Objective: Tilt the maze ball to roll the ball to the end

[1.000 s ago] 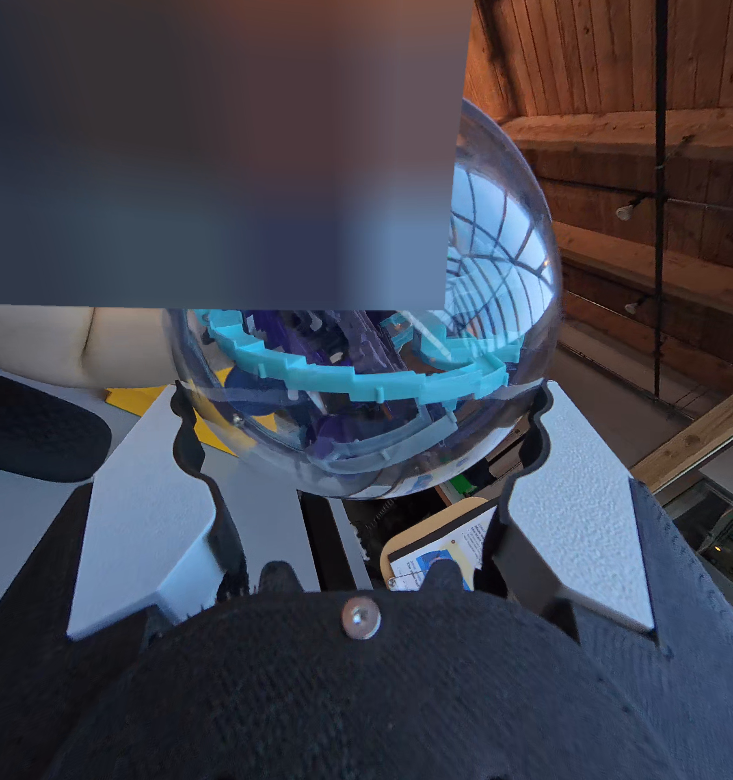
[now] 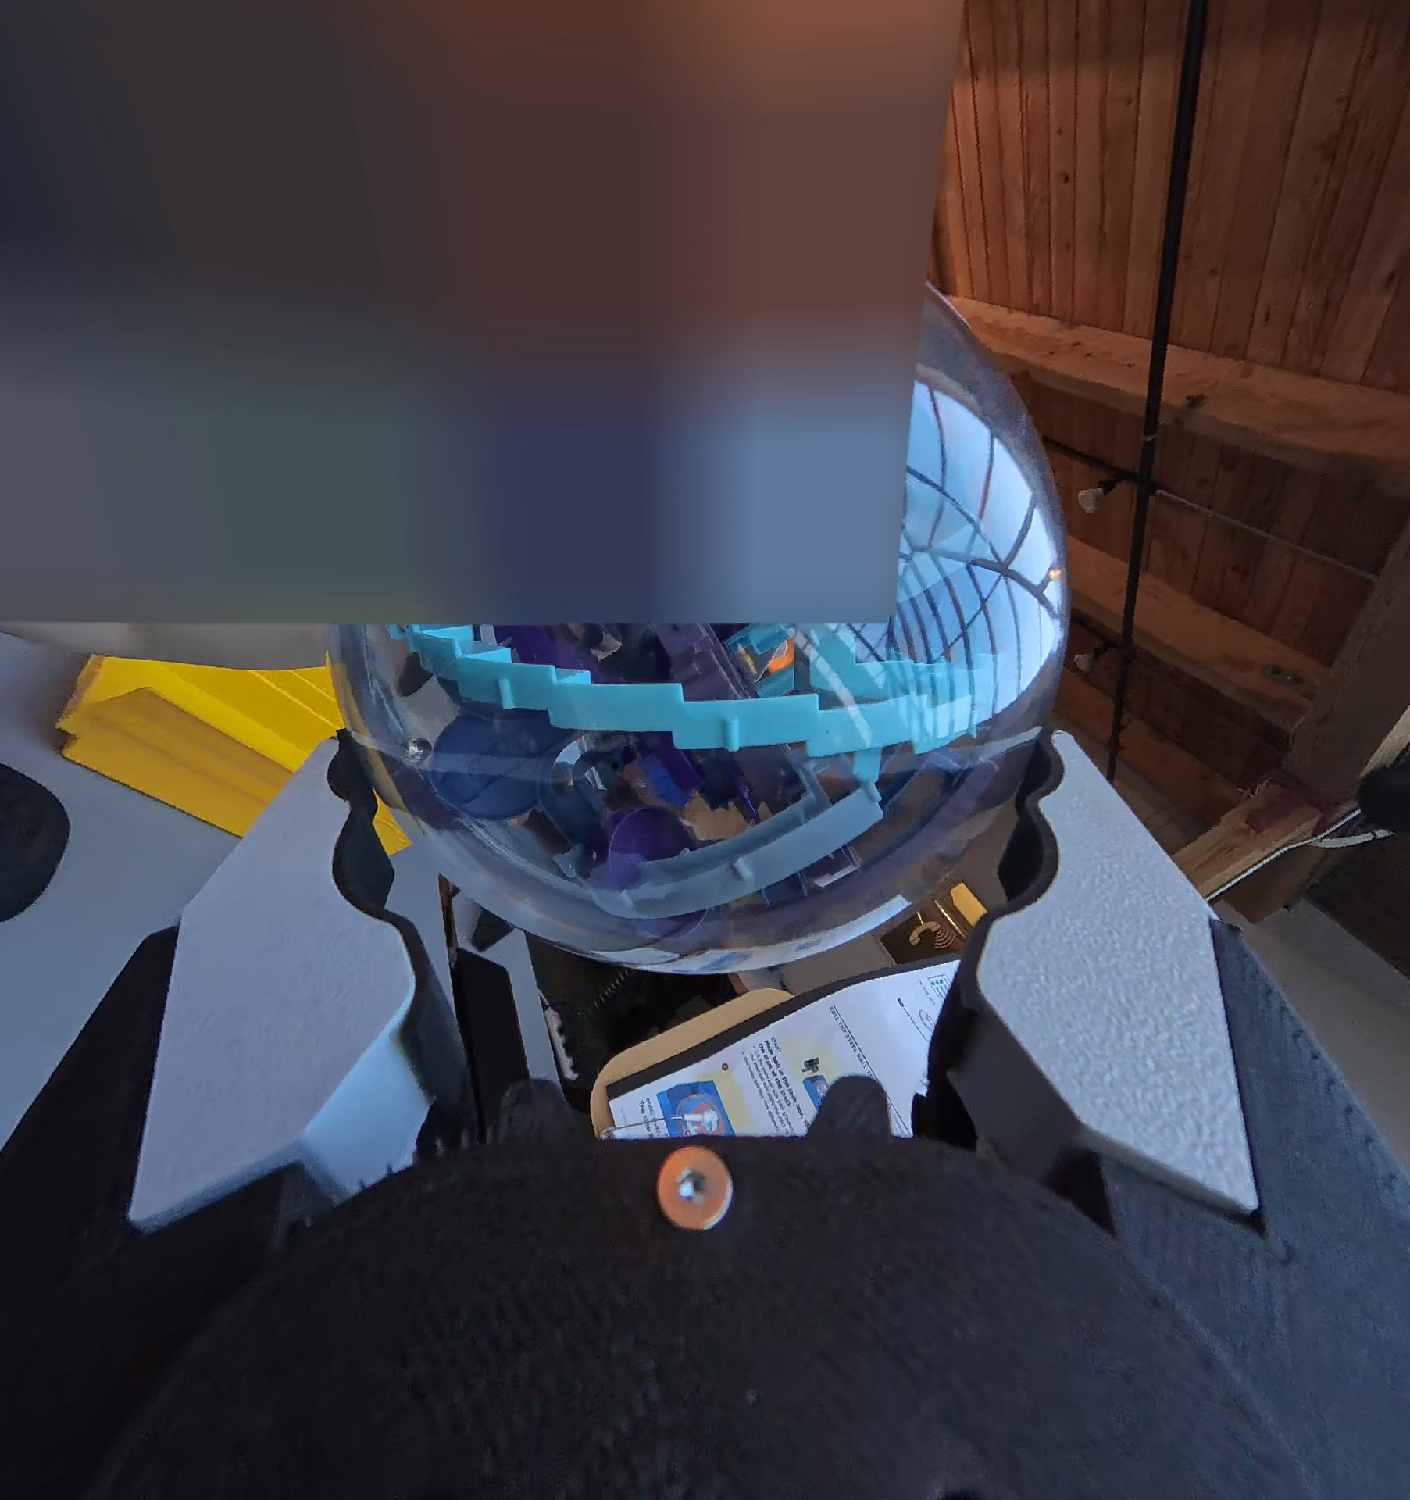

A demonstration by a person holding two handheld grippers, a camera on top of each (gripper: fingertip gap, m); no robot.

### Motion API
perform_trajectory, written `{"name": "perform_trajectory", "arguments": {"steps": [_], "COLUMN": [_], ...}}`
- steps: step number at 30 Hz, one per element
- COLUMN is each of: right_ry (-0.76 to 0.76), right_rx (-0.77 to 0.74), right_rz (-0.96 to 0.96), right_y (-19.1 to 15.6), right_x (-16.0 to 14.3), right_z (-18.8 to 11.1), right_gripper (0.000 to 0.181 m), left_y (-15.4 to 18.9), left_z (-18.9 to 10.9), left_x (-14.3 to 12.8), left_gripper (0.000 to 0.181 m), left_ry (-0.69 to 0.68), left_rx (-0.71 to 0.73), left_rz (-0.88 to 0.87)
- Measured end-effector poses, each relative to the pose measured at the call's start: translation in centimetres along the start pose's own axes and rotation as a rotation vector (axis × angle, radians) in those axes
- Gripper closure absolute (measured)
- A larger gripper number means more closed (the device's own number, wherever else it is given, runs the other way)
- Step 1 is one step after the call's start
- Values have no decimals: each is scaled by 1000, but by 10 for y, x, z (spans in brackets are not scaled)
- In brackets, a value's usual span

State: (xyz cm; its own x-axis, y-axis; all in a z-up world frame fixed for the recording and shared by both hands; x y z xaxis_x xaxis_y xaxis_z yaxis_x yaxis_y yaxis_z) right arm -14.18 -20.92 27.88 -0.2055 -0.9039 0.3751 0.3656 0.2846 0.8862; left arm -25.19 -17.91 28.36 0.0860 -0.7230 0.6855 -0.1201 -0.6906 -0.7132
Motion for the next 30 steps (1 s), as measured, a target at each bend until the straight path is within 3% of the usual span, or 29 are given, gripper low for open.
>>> {"name": "perform_trajectory", "arguments": {"steps": [18, 30], "right_ry": [21, -8], "right_rx": [-53, -26], "right_rz": [-75, -78], "right_y": [16, 11], "right_x": [30, 32], "right_z": [-28, -25], "right_gripper": [27, 27], "left_y": [1, 7], "left_z": [23, 21], "left_x": [41, 34], "left_gripper": [39, 39], "left_ry": [-22, 18], "left_rx": [-27, -20], "left_rz": [84, 65]}}
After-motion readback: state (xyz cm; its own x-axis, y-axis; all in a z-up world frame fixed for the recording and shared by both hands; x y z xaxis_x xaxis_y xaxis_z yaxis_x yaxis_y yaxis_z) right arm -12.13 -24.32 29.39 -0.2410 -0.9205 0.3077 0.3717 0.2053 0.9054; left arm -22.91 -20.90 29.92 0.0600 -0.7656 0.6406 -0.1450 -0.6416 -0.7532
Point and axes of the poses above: each gripper's, where its closed fingertips meet, z out along the fingers, x out of its top, y = z × x across the jaws, the point moved 5 cm from there along -z, back along the fingers, and after that the axes turned 9 degrees about -z, right-handed, at the moved point
